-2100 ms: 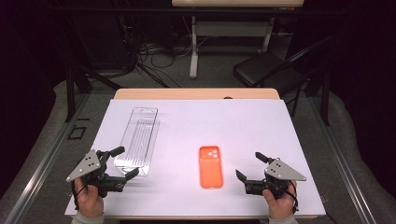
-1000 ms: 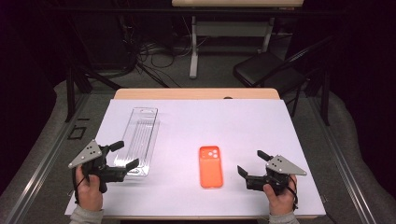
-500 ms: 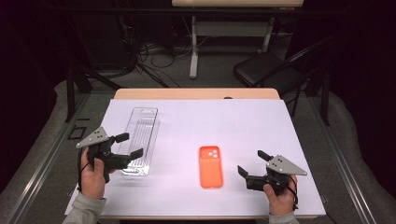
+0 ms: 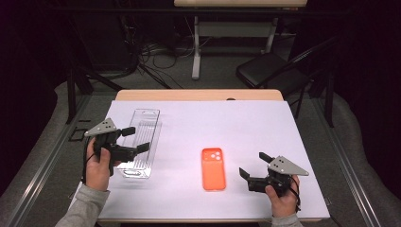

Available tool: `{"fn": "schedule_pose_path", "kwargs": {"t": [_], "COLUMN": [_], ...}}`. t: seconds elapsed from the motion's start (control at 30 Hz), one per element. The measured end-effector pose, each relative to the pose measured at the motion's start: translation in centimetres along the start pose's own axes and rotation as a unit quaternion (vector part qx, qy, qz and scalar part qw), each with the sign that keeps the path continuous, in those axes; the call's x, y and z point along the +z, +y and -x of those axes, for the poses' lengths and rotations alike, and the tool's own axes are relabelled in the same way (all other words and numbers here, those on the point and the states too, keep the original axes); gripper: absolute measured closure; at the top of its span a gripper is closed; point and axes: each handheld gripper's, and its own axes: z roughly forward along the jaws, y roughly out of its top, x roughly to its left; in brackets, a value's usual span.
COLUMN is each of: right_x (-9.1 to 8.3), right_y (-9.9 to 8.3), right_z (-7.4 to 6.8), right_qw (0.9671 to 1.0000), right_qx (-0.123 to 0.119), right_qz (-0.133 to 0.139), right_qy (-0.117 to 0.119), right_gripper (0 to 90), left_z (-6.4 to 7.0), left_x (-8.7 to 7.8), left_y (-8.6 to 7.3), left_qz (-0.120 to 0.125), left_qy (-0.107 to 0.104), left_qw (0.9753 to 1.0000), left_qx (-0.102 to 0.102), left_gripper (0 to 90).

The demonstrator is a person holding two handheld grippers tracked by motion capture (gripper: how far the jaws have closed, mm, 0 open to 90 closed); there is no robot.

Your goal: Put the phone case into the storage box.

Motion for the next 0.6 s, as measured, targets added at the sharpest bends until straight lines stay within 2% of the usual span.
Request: {"fn": "schedule_pose_path", "kwargs": {"t": [0.37,0.6], "right_x": [0.4,0.6], "right_y": [0.4,1.5], "right_z": [-0.3,0.0], "right_qw": [0.9997,0.999], "right_qx": [0.0,0.005], "right_qz": [-0.02,-0.045], "right_qy": [0.01,0.002], "right_gripper": [7.8,7.8], "left_z": [-0.1,-0.3], "left_x": [1.6,2.8], "left_y": [1.2,2.0], "left_qz": [-0.011,-0.02], "left_qy": [-0.007,-0.01], "left_qw": [0.9999,0.9998], "left_qx": [0.002,0.002], "left_gripper": [7.3,7.3]}}
